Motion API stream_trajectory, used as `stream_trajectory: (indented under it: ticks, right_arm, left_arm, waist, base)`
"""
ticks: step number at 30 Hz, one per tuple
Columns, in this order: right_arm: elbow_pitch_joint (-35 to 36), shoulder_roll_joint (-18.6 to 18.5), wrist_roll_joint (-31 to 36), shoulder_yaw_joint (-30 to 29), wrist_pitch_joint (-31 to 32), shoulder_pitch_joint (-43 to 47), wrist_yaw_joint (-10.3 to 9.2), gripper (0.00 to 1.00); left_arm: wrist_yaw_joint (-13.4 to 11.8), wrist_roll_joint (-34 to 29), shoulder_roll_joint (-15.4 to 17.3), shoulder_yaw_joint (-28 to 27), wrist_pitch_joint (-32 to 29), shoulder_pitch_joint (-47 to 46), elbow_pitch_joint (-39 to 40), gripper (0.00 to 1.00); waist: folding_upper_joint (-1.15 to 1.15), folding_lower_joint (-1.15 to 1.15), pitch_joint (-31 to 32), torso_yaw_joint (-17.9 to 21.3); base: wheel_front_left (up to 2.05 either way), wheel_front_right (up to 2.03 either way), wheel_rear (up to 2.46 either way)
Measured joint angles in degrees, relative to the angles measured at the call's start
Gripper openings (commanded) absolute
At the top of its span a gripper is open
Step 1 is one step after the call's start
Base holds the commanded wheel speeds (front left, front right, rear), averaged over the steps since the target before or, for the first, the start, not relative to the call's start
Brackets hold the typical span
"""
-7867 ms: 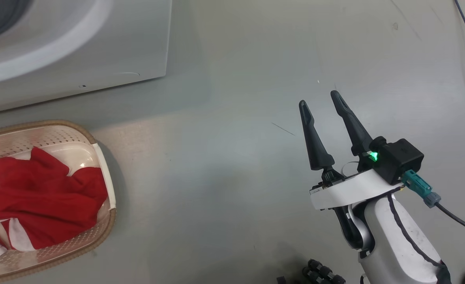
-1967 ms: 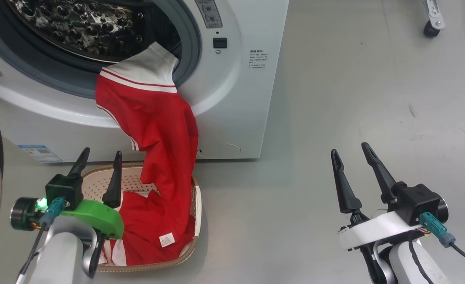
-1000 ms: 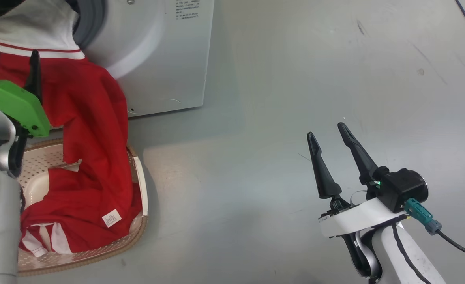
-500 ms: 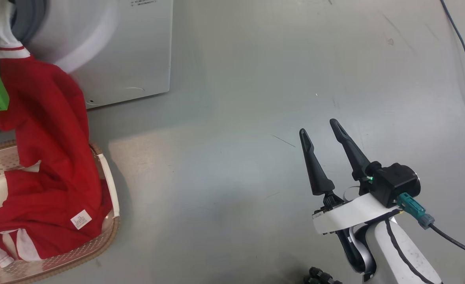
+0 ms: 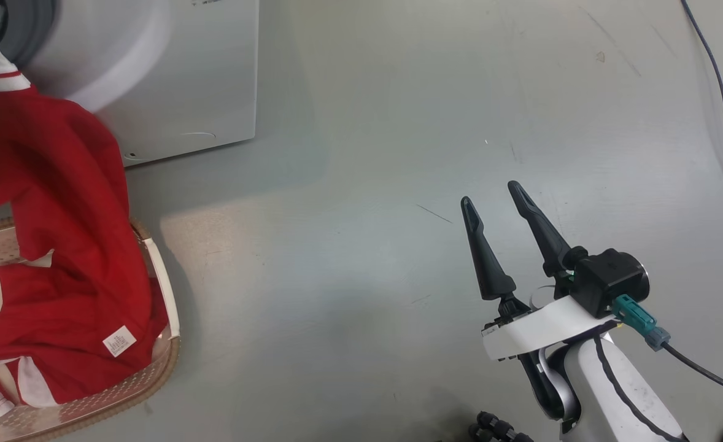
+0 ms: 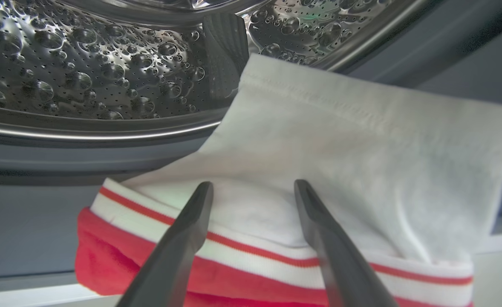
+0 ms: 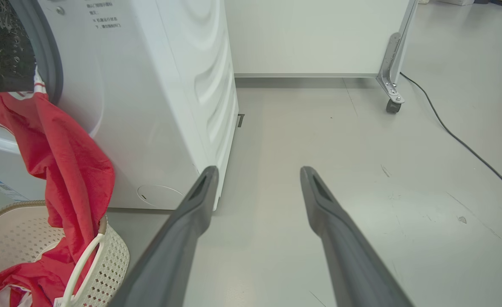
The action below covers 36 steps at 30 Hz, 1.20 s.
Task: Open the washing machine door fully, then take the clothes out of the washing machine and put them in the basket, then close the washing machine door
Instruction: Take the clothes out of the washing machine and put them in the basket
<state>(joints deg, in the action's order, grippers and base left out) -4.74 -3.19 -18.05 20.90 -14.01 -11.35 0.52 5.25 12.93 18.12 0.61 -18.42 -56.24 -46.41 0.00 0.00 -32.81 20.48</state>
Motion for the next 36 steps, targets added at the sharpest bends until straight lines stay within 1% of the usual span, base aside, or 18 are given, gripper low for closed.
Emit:
stream_trajectory:
  ticks: [1, 2, 3, 4, 12, 19, 27, 36]
  right_arm:
    - [-0.1, 0.0, 0.0, 0.0, 0.0, 0.0, 0.0, 1.0]
    - [-0.2, 0.0, 0.0, 0.1, 0.0, 0.0, 0.0, 1.0]
    - [-0.2, 0.0, 0.0, 0.1, 0.0, 0.0, 0.0, 1.0]
    - [-0.3, 0.0, 0.0, 0.1, -0.2, 0.0, 0.0, 1.0]
    - [-0.2, 0.1, 0.0, -0.2, -0.4, -0.8, -0.01, 1.0]
    - [-0.3, 0.2, 0.0, -1.0, -0.4, -1.3, -0.09, 1.0]
    - [-0.3, 0.2, 0.2, -2.1, -0.4, -1.3, -0.11, 1.0]
    - [-0.6, -0.1, 0.6, -3.2, -0.4, -1.2, -0.11, 1.0]
  left_arm:
    - [0.0, 0.0, 0.0, 0.0, -0.2, -0.3, -0.3, 1.0]
    - [0.0, 0.0, -0.1, 0.0, -0.3, -0.4, -0.6, 0.68]
    - [0.0, 0.0, -0.1, 0.1, -0.3, -0.6, -0.9, 0.25]
    - [0.0, 0.0, -0.2, 0.2, -0.3, -0.7, -1.1, 0.0]
    - [0.0, 0.0, -0.6, 1.3, 0.0, -1.0, -2.3, 0.0]
    - [0.2, -0.4, -1.0, 2.0, 3.4, -1.0, -3.3, 0.0]
    - [0.7, 0.0, -2.5, 2.5, 7.2, -0.9, -4.4, 0.0]
    - [1.5, 2.2, -5.7, 2.8, 13.9, 2.2, -4.3, 0.0]
  waist:
    - [0.0, 0.0, 0.0, 0.0]
    - [0.0, 0.0, 0.0, -0.1]
    - [0.0, 0.0, 0.0, -0.1]
    - [0.0, 0.0, 0.0, -0.2]
    - [0.0, 0.0, 0.0, -0.8]
    - [0.0, 0.0, 1.0, -1.6]
    - [0.0, 0.0, 2.7, -3.2]
    - [0.0, 0.0, 5.2, -5.5]
  base:
    - [0.0, 0.0, 0.0]
    - [0.0, 0.0, 0.0]
    - [0.0, 0.0, 0.0]
    - [0.0, 0.0, 0.0]
    - [0.0, 0.0, 0.0]
    - [0.0, 0.0, 0.0]
    - [0.0, 0.0, 0.0]
    - [0.0, 0.0, 0.0]
